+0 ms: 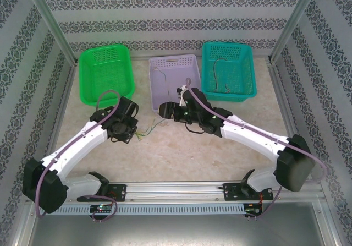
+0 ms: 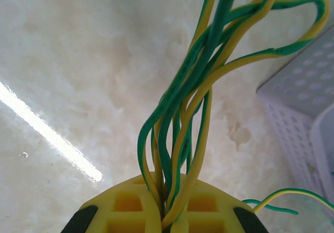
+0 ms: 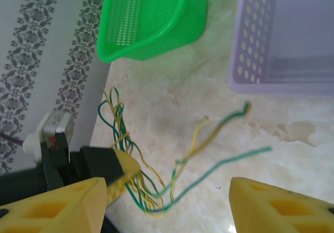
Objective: Untangle the cables
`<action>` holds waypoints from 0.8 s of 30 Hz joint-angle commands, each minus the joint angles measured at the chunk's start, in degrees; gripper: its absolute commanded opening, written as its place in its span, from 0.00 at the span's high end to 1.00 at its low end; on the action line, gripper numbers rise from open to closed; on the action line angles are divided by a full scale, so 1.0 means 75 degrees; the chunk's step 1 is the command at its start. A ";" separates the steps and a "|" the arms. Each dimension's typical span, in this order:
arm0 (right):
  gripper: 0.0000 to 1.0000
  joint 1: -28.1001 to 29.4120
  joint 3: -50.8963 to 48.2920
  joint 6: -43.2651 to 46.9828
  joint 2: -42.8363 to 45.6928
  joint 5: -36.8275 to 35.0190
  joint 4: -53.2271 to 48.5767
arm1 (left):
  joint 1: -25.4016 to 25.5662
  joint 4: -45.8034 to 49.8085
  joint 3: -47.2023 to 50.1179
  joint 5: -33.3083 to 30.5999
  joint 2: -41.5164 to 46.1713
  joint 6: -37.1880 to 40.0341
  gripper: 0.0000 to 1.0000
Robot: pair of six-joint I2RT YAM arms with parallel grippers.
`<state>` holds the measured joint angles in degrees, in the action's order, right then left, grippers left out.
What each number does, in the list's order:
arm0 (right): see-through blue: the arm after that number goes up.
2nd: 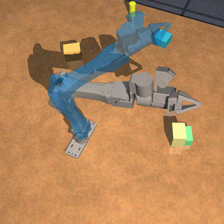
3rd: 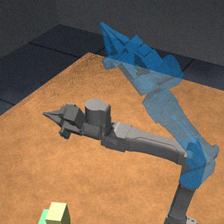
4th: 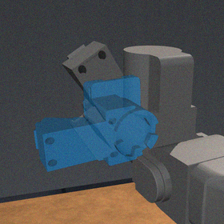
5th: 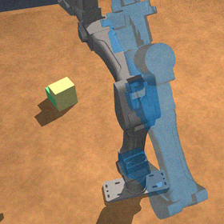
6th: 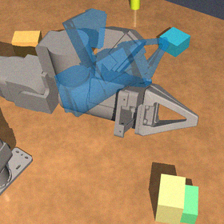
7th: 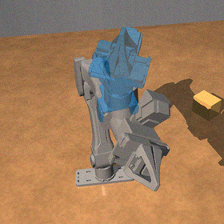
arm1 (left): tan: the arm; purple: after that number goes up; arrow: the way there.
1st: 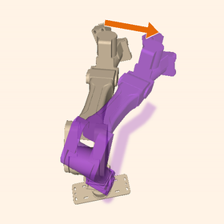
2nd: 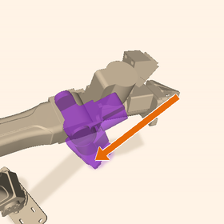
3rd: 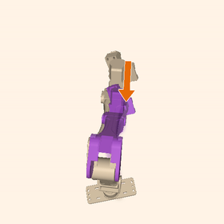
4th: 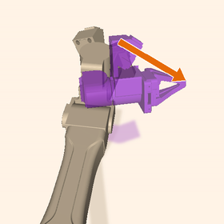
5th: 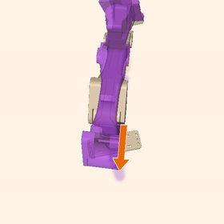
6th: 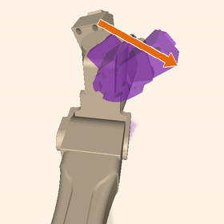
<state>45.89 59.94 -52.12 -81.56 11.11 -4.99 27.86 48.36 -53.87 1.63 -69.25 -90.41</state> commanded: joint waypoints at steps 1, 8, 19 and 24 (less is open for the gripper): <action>0.39 0.0000 -0.0024 -0.0924 -0.0248 -0.0252 0.0604 | 0.0259 -0.0171 -0.0321 0.0061 -0.0155 -0.0154 1.00; 0.62 0.0006 -0.0164 -0.1556 -0.0559 -0.0423 0.0702 | 0.0459 -0.0373 -0.0262 0.0161 -0.0270 -0.0250 1.00; 1.00 -0.0676 -0.0672 -0.0747 0.1145 -0.1490 -0.1143 | 0.0452 -0.0635 0.0139 0.0055 -0.0278 -0.0431 1.00; 1.00 -0.1267 -0.1046 -0.0786 0.1927 -0.1450 -0.1342 | 0.0449 -0.0625 0.0127 0.0019 -0.0404 -0.0432 1.00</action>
<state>39.90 53.43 -59.99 -69.93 6.04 -11.86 31.44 37.58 -54.02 5.43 -71.22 -93.49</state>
